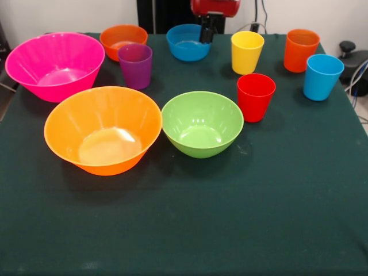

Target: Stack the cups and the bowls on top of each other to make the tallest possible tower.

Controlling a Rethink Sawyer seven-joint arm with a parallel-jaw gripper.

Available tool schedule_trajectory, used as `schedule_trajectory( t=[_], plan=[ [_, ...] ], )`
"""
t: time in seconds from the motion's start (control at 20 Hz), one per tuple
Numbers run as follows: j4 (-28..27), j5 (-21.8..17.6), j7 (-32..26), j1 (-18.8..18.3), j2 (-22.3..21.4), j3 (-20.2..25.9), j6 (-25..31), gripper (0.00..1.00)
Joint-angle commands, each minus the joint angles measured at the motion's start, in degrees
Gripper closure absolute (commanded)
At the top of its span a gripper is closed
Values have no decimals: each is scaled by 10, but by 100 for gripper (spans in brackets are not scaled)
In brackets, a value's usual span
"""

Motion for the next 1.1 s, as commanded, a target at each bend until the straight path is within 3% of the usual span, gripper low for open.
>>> schedule_trajectory(
  t=[0.05, 0.2, 0.45, 1.1],
  plan=[
    [27, 16, 105, -40, -15, 36, 35, 100],
    [24, 12, 96, -44, -18, 40, 44, 100],
    [-3, -32, 35, -58, -22, 53, 76, 100],
    [-2, -27, 47, -59, -27, 59, 86, 100]
  ],
)
